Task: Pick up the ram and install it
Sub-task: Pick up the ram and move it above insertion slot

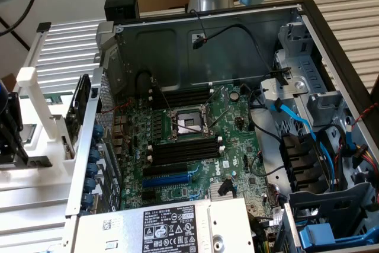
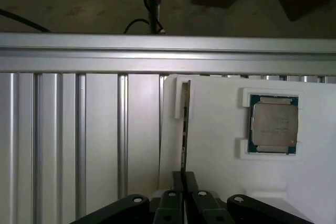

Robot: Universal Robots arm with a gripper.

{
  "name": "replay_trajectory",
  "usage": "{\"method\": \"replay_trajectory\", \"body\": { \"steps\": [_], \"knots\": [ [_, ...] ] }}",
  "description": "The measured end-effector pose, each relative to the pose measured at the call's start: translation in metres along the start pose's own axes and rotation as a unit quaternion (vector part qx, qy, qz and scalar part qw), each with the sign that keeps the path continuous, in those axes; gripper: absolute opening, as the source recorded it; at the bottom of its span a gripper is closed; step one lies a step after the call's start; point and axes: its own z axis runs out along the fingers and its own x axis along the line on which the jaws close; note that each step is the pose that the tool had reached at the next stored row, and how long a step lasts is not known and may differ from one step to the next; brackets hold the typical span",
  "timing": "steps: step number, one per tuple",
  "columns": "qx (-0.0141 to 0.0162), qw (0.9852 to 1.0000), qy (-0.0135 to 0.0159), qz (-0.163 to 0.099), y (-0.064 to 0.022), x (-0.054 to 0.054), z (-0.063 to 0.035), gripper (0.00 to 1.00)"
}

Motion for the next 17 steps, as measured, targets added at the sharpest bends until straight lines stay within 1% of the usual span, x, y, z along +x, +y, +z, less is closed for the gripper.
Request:
{"method": "replay_trajectory", "body": {
  "steps": [6, 11, 13, 14, 17],
  "knots": [
    [0.0008, 1.0, 0.0005, 0.0, 0.0012, -0.001, -0.0211, 0.13],
    [0.0007, 1.0, 0.0028, 0.0, 0.0016, -0.002, -0.0404, 0.13],
    [0.0008, 1.0, 0.003, 0.0, 0.0017, -0.003, -0.0496, 0.13],
    [0.0007, 1.0, 0.003, 0.0, 0.0018, -0.003, -0.0512, 0.13],
    [0.0009, 1.0, 0.003, 0.001, 0.0017, -0.003, -0.0511, 0.13]
  ]
}}
